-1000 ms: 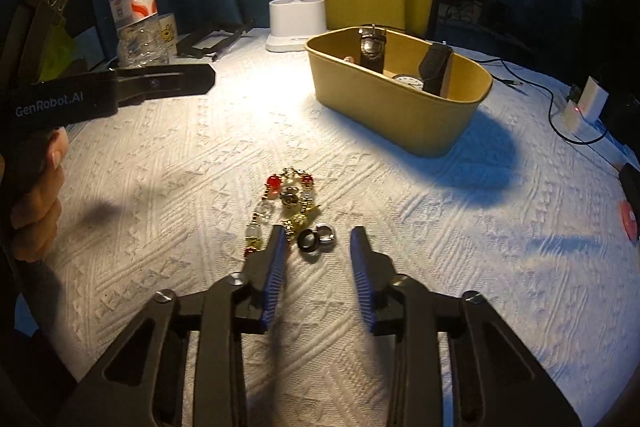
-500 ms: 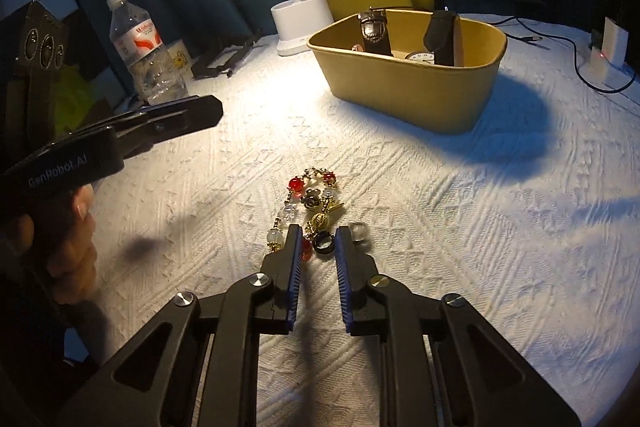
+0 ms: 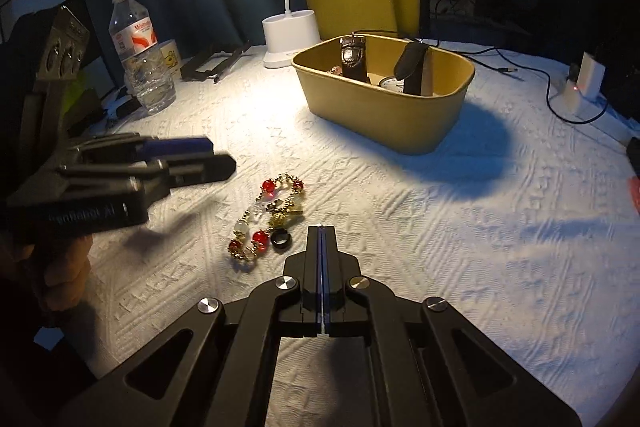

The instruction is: Organize jewelry

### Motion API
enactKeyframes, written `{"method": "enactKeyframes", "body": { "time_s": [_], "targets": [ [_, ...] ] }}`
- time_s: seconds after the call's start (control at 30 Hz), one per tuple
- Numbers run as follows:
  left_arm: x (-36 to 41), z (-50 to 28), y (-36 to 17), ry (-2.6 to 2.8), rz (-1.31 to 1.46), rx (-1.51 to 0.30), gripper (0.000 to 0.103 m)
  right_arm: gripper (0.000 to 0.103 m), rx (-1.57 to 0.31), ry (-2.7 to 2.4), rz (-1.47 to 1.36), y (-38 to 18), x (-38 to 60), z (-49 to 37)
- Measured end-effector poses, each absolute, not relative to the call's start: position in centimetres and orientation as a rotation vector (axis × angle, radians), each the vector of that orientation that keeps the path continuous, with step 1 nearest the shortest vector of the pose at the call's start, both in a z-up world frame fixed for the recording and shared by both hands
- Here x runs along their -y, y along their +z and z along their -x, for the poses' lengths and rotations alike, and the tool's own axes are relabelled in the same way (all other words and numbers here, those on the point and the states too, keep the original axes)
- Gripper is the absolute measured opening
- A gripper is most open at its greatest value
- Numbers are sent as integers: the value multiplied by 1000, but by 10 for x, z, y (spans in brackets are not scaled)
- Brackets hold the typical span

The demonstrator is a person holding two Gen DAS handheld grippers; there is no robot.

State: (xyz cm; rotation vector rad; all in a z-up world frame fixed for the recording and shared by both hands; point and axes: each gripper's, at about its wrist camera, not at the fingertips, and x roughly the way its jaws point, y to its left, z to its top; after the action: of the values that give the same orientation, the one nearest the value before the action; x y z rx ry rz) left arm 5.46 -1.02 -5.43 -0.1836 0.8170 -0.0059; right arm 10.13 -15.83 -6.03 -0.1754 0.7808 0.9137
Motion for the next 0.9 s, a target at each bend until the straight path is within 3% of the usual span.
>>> {"method": "enactKeyframes", "body": {
  "time_s": [0.37, 0.4, 0.43, 0.47, 0.9],
  "targets": [
    [27, -72, -73, 4, 69, -890, 42, 1, -769, 897, 157, -57, 166, -107],
    [29, -74, -73, 8, 53, -891, 40, 1, -770, 894, 159, -57, 166, -108],
    [30, -76, -73, 10, 41, -892, 21, 1, -770, 891, 161, -56, 165, -108],
    [30, -77, -73, 11, 33, -891, 11, 1, -770, 890, 163, -56, 165, -108],
    [17, -52, -31, -32, 106, -700, 11, 1, -769, 897, 208, -54, 146, -110]
  ]
}}
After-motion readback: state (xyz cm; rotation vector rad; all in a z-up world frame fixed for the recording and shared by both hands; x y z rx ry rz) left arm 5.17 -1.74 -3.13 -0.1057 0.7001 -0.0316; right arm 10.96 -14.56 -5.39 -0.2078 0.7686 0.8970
